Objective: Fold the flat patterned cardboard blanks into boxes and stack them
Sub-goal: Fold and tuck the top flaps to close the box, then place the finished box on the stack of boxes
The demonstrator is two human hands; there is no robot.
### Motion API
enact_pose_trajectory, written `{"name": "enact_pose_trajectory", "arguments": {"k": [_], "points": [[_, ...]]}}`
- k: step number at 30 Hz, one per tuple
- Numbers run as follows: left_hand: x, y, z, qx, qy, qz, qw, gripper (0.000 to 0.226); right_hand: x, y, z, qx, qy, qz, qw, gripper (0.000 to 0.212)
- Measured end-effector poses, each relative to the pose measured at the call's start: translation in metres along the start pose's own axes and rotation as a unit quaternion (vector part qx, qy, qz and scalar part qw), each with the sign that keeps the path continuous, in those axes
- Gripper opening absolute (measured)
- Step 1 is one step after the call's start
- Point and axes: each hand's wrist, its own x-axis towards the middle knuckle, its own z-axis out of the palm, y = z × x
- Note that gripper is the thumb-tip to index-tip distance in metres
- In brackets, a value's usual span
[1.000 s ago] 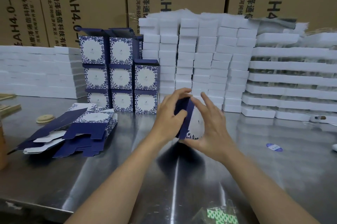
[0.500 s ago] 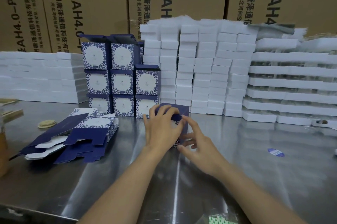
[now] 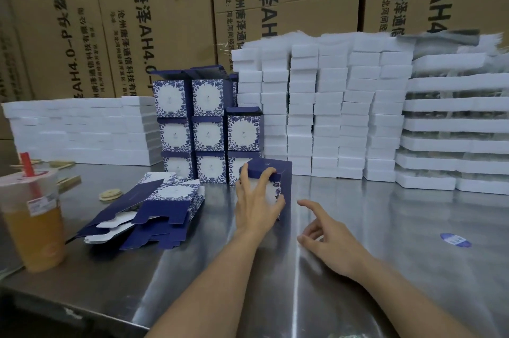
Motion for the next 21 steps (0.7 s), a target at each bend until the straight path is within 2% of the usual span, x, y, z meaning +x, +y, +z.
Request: {"name": "enact_pose_trajectory", "arguments": {"k": [4, 8, 12, 14, 17, 21], "points": [[0.042, 0.000, -0.026, -0.007, 0.020, -0.005, 1.000, 0.064, -0.001, 0.000, 0.000, 0.000, 0.004, -0.001, 1.000, 0.066], [0.129, 0.011, -0.067, 0.032, 0.109, 0.079, 0.990, 0.066, -0.001, 0.006, 0.005, -0.004, 0.009, -0.017, 1.000, 0.062], [0.216, 0.026, -0.101, 0.019, 0.194, 0.090, 0.977, 0.066, -0.001, 0.008, 0.008, -0.018, 0.000, -0.022, 1.000, 0.056], [0.244, 0.031, -0.107, 0.009, 0.186, 0.069, 0.980, 0.066, -0.002, 0.007, 0.008, -0.018, -0.004, -0.015, 1.000, 0.056], [0.266, 0.036, -0.101, 0.000, 0.124, 0.018, 0.992, 0.065, 0.002, 0.005, 0.007, -0.036, -0.017, -0.005, 0.999, 0.057], [0.275, 0.036, -0.076, 0.038, 0.083, 0.028, 0.995, 0.065, 0.010, 0.004, 0.006, -0.068, -0.043, -0.005, 0.997, 0.059]]}}
